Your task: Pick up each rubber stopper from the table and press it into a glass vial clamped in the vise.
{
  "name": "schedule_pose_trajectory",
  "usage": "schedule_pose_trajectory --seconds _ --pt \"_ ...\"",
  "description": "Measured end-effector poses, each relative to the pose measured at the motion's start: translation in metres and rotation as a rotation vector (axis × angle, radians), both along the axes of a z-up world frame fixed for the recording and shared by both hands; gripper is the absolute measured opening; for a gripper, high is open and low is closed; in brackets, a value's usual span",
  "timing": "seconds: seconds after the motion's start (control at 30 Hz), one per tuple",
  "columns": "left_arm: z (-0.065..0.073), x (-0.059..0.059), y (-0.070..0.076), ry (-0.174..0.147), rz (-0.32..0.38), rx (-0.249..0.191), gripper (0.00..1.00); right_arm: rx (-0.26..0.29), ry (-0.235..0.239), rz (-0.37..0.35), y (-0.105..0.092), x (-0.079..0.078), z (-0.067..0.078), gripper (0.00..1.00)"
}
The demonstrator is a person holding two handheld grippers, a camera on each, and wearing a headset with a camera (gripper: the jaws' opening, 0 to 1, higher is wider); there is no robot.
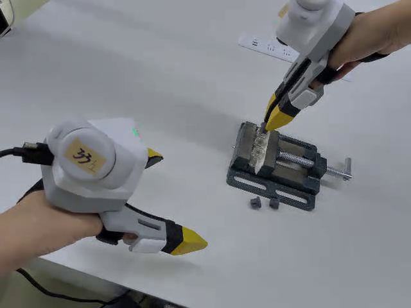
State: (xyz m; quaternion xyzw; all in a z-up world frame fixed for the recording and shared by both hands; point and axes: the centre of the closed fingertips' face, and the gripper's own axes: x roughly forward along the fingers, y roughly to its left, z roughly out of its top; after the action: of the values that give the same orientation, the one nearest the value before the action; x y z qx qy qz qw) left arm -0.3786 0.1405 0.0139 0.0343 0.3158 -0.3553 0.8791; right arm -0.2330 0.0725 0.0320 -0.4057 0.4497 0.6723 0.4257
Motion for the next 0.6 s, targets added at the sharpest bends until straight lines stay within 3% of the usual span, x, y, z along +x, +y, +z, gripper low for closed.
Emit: schedule_pose_trajectory --seconds 0.6 --pt "0.0029 0.0006 -0.0015 -0.011 -0.002 0.0 0.91 0.008 -0.046 0.02 -0.0007 -0.0029 0.0004 0.05"
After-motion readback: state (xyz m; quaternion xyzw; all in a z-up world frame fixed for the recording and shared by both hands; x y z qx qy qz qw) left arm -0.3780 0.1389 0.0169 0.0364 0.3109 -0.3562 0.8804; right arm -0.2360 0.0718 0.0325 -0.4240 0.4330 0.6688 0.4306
